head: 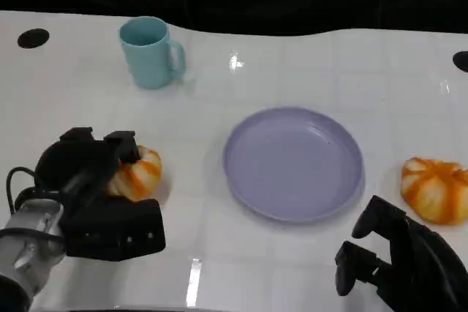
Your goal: Grasp the bread from the table and place it into the plate.
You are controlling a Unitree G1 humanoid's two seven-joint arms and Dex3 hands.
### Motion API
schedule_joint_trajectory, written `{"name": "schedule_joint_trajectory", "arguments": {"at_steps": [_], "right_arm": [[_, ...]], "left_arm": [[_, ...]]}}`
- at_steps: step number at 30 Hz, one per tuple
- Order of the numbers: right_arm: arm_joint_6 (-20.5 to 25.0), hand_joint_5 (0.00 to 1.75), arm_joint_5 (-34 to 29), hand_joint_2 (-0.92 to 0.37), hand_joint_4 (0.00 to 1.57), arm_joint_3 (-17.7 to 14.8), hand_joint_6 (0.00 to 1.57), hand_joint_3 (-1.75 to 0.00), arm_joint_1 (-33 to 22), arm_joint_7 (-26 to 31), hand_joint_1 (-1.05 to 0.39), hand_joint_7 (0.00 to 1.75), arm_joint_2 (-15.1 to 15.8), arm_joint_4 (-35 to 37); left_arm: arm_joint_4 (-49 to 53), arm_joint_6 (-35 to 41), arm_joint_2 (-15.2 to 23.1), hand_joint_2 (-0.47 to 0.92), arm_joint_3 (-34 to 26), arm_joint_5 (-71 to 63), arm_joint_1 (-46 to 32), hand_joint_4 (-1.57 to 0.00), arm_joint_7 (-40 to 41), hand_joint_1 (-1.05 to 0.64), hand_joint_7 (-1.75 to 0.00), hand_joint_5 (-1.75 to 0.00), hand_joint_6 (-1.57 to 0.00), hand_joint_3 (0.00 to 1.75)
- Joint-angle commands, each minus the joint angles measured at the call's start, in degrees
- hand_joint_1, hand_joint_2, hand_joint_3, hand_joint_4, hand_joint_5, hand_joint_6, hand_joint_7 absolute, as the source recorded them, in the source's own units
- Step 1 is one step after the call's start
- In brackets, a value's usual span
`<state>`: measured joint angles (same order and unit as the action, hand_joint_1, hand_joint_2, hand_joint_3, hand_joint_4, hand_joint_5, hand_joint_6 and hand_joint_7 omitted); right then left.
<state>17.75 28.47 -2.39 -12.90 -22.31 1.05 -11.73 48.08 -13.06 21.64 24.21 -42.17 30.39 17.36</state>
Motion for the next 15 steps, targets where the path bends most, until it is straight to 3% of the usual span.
{"name": "schedule_joint_trajectory", "arguments": {"at_steps": [1, 15], "right_arm": [[-0.13, 1.75, 0.22, -0.92, 0.77, -0.16, 0.50, -0.46, -0.10, -0.31, -0.56, 1.75, 0.62, 0.11], [-0.18, 1.75, 0.39, -0.92, 0.77, -0.32, 0.50, -0.46, 0.04, -0.56, -0.56, 1.75, 0.64, 0.52]], "left_arm": [[-0.58, -0.09, 1.20, 0.92, -0.40, 0.38, -0.06, -0.79, 0.81, -0.30, -1.75, -1.75, -0.55, 0.48], [-3.56, 0.27, 1.24, 0.92, -1.07, 0.94, 0.50, -0.79, -0.45, -0.30, -1.75, -1.75, -0.55, 0.48]]}}
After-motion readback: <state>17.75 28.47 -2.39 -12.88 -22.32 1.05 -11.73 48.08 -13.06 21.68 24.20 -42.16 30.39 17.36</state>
